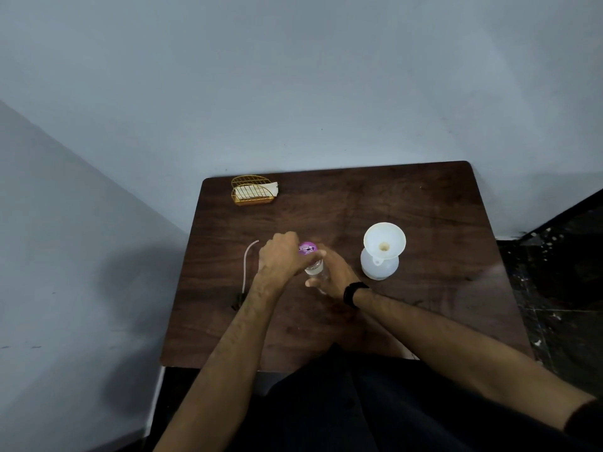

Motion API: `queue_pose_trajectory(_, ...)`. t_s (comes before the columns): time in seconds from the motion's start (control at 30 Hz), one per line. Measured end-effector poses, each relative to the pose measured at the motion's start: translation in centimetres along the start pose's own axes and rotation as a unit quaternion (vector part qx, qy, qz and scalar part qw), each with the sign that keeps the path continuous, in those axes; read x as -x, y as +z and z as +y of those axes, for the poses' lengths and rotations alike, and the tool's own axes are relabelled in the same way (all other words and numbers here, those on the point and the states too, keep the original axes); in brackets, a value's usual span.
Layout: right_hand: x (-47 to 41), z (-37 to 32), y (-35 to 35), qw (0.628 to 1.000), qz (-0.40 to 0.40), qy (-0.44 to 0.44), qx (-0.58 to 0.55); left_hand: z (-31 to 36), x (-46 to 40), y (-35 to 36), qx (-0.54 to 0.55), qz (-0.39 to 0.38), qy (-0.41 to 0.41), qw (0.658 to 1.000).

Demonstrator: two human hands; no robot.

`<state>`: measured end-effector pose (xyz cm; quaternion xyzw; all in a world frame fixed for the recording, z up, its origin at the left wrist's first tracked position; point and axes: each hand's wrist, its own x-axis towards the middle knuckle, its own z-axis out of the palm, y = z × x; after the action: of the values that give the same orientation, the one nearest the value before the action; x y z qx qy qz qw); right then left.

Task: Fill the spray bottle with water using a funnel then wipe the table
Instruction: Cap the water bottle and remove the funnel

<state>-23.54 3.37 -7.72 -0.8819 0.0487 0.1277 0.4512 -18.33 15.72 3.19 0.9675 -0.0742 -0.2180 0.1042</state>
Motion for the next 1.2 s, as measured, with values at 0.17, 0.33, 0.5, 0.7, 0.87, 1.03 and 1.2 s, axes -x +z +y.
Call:
queue_pose_trajectory(0.17, 0.1, -0.4, -0.1, 1.0, -0.017, 0.002, 0.016, 0.0, -0.3, -0.9, 0.084, -0.103, 0.148, 0.98)
queue_pose_trajectory(0.33, 0.2, -0.2, 0.0, 1.0, -0.009, 0.001, 0.002, 0.3, 0.1, -0.5, 0.042, -0.007, -0.001, 0.999)
queue_pose_trajectory(0.5, 0.0, -0.3, 0.1, 1.0, -0.022, 0.007, 0.007, -0.3, -0.3, -0.3, 0.028, -0.067, 0.103, 0.992)
queue_pose_trajectory(0.7, 0.0, -0.1, 0.0, 1.0, -0.005, -0.027, -0.001, 0.2, 0.1, 0.4, 0.048, -0.043, 0.038, 0.997)
queue_pose_trajectory(0.87, 0.4, 0.0, 0.0, 0.999, 0.003, -0.009, -0.031, 0.2, 0.2, 0.6, 0.03, -0.042, 0.058, 0.997)
queue_pose_trajectory(1.03, 1.8, 0.2, -0.7, 0.999, -0.012, 0.002, -0.043, 0.1, -0.1, 0.1, -0.027, -0.093, 0.187, 0.978)
queue_pose_trajectory(1.2, 1.1, 0.0, -0.2, 0.987, 0.066, 0.143, -0.04, 0.3, 0.2, 0.7, -0.029, -0.082, 0.176, 0.98)
